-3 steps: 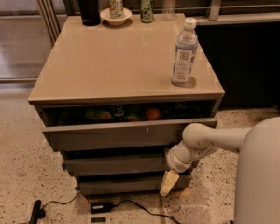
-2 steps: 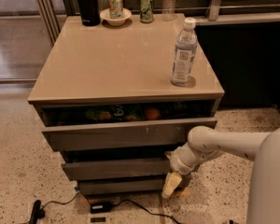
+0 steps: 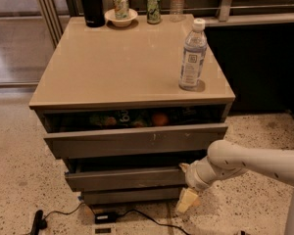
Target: Open middle drawer
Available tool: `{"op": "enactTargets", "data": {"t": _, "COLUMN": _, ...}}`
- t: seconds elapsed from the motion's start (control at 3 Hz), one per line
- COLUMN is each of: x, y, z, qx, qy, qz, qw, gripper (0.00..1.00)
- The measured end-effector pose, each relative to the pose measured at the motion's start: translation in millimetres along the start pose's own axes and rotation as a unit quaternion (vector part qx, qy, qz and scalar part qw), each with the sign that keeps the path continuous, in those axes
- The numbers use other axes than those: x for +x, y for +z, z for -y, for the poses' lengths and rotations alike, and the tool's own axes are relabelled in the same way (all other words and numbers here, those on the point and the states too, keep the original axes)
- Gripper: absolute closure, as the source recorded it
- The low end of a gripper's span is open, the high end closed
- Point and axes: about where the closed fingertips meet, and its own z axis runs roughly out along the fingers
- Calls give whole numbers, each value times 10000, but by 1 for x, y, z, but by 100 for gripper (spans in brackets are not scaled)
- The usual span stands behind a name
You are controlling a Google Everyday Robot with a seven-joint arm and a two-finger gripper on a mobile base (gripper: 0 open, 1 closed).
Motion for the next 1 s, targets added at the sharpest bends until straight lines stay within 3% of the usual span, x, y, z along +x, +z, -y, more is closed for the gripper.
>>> {"op": "enactTargets", "data": {"t": 1.0, "x": -9, "y": -18, "z": 5, "qx": 232, "qy": -14, "qz": -85, "qw": 9997, "gripper": 0}}
